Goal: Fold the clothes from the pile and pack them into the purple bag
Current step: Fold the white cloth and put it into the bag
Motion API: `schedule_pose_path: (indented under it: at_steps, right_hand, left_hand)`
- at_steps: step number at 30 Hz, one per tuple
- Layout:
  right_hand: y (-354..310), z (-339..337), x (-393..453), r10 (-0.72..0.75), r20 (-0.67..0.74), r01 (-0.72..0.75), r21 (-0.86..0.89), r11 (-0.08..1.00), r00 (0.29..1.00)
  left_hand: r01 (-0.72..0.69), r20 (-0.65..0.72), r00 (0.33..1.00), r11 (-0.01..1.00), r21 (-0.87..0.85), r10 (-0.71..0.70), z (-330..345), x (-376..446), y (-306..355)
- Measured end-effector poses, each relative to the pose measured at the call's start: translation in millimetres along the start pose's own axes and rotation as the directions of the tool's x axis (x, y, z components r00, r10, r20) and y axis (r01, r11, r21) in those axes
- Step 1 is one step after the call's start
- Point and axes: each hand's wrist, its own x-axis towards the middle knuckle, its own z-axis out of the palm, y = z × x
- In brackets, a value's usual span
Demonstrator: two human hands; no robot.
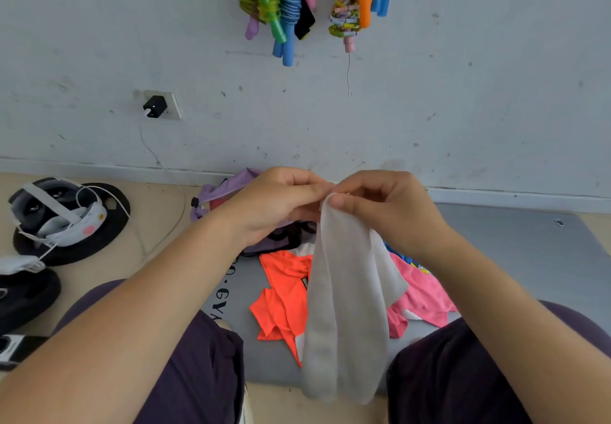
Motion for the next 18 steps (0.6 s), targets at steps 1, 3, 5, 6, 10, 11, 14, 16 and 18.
schedule_pose_path:
  at_steps: [1,3,5,6,10,11,14,16,18]
  right_hand:
    - [0.9,-0.8,0.7,0.0,-0.025,0.0,-0.007,1.0,1.0]
    - [0.5,-3.5,2.0,0.005,-0.069,-0.006,-0.015,1.0,0.998]
    - [0.6,-5.8,3.4,-0.001,-0.107,-0.002,-0.031,1.0,0.994]
    - [0.4,-6.7,3.6,-0.007,-0.122,0.002,-0.041,0.999,0.992]
    - [-3.3,-7.6,1.5,-0.043,-0.118,0.038,-0.045,0.998,0.992]
    - [-4.4,-7.4,0.8,-0.059,-0.107,0.054,-0.047,0.997,0.992]
    - [-7.1,-6.6,-0.5,-0.082,-0.098,0.077,-0.055,0.995,0.992]
    - [-5.8,-7.9,0.0,-0.071,-0.113,0.065,-0.05,0.997,0.991]
    - [-3.3,-10.2,0.5,-0.059,-0.126,0.055,-0.035,0.998,0.99]
  left_hand:
    - [0.004,0.012,1.0,1.0,-0.025,-0.004,0.6,0.0,0.2]
    - [0.013,0.022,1.0,0.999,-0.053,-0.012,0.1,-0.2,1.6]
    - [0.014,0.035,0.999,0.998,-0.058,-0.012,-0.4,-1.2,3.4]
    - [0.012,0.044,0.999,0.998,-0.058,-0.01,-0.3,-1.7,4.0]
    - [0.008,0.065,0.998,0.997,-0.077,-0.003,0.7,-4.0,3.7]
    - [0.007,0.069,0.998,0.997,-0.073,-0.002,1.0,-4.3,3.6]
    - [-0.002,0.086,0.996,0.998,-0.064,0.008,1.4,-5.6,3.4]
    - [-0.017,0.114,0.993,0.998,-0.062,0.024,1.4,-7.4,4.6]
    - [-0.038,0.161,0.986,0.998,-0.052,0.045,1.1,-9.7,6.0]
